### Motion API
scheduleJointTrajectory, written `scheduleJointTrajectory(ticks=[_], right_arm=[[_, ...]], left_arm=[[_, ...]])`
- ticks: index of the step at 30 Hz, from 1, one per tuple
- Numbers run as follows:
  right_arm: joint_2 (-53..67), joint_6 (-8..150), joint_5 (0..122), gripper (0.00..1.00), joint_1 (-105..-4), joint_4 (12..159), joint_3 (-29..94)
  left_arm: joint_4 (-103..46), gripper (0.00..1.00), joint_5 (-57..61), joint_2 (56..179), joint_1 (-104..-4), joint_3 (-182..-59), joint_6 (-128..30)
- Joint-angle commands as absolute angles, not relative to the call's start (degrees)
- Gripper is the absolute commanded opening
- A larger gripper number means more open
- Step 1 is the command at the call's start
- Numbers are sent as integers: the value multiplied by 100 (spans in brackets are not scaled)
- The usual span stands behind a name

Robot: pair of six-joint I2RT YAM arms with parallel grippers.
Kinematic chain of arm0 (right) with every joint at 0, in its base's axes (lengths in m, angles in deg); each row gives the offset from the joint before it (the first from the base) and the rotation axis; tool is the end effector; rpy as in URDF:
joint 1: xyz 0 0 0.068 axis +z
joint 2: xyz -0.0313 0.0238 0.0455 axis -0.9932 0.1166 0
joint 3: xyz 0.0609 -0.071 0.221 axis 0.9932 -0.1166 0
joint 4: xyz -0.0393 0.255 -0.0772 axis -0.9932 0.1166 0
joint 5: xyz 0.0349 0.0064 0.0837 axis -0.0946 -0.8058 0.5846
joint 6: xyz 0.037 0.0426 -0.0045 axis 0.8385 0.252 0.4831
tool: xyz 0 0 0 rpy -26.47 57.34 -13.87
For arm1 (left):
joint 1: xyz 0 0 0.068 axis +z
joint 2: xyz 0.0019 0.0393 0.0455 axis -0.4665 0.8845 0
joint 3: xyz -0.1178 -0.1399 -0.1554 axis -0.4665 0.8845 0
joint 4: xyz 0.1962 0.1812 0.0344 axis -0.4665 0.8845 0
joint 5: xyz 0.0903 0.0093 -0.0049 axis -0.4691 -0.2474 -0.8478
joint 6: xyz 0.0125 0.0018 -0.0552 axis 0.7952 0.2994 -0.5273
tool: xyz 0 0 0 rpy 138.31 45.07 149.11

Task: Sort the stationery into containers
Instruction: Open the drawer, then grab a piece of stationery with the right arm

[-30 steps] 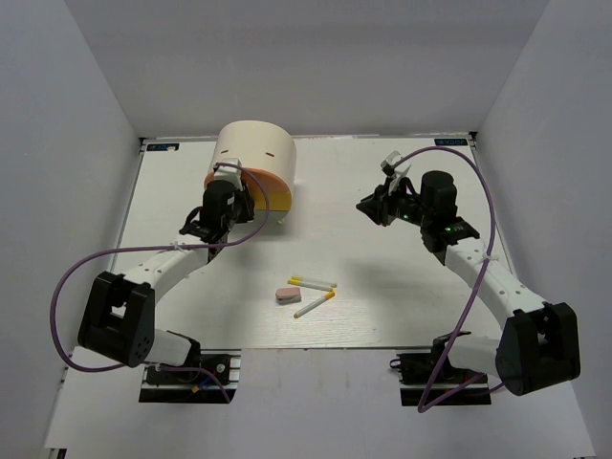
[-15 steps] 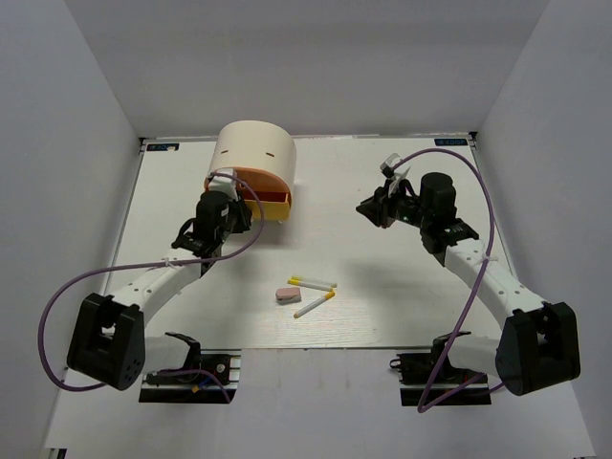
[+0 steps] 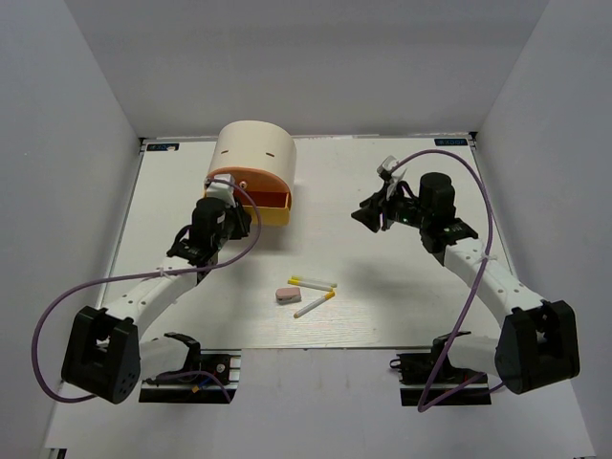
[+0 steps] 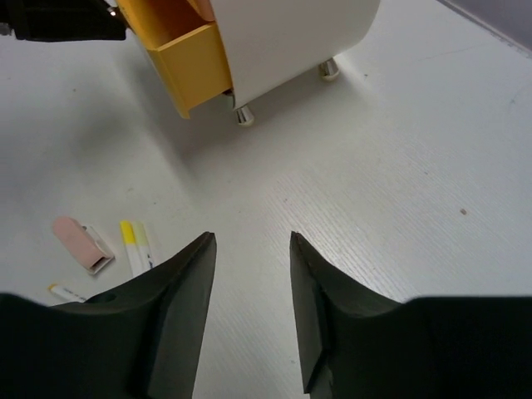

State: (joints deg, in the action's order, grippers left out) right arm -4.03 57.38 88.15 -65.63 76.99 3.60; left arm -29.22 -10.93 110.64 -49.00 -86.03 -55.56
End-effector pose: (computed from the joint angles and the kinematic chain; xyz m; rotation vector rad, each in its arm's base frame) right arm 0.2797 0.1128 0.2582 -0.7961 1.6598 0.6881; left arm 0.2659 -0.0996 0.1984 0.0011 2.0648 -0.3408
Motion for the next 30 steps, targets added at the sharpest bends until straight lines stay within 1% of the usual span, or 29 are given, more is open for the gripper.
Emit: scheduleJointTrajectory(ticks=[1, 2, 3, 4, 5, 6, 8, 12, 13, 15, 16, 20, 22, 23, 28, 30], right_arm=[[-288, 5492, 9386, 49, -6520, 7776, 484], [-227, 5448, 9441, 54, -6520, 7820, 493], [-200, 5300, 9520, 56, -6485, 7873, 571], [-113, 5238, 9703, 58, -6467, 8065, 607], [-86, 5098, 9748, 60, -6449, 8145, 642], [-42, 4957, 9801, 60, -6423, 8277, 730], [81, 4790, 9959, 60, -6370, 8471, 783], [230, 4367, 10153, 61, -6169, 8963, 897], [266, 4062, 10179, 60, -6081, 9033, 958], [389, 3814, 10258, 58, -5897, 9481, 1055], [424, 3569, 10259, 56, -5809, 9595, 1064], [748, 2761, 10004, 55, -5177, 10306, 1126], [872, 2618, 9795, 55, -5017, 10492, 1126], [986, 2496, 9749, 55, -4825, 10580, 1152], [1566, 2451, 9266, 55, -4481, 10686, 1328], [1794, 2442, 9143, 48, -4350, 10712, 1459]], left_arm=[[-2833, 0, -671, 10783, -4987, -8525, -5652], [-2832, 4, -671, 10782, -4987, -8525, -5652], [-2832, 12, -618, 10782, -4987, -8525, -5652], [-2780, 39, -618, 10782, -4987, -8525, -5652], [-2780, 51, -566, 10782, -4987, -8525, -5652], [-2727, 60, -565, 10782, -4987, -8525, -5600], [-2674, 71, -565, 10730, -4987, -8577, -5600], [-2464, 81, -627, 10616, -4987, -8630, -5538], [-2463, 83, -627, 10615, -4987, -8630, -5538], [-2262, 84, -627, 10449, -4987, -8630, -5538], [-2200, 84, -627, 10361, -4987, -8630, -5538], [-1700, 84, -679, 9694, -4987, -8683, -5538], [-1234, 84, -740, 9178, -4987, -8683, -5608], [-1059, 84, -811, 9009, -4987, -8683, -5739], [258, 84, -864, 8173, -4987, -8394, -6126], [402, 84, -926, 7814, -5039, -8314, -6311]])
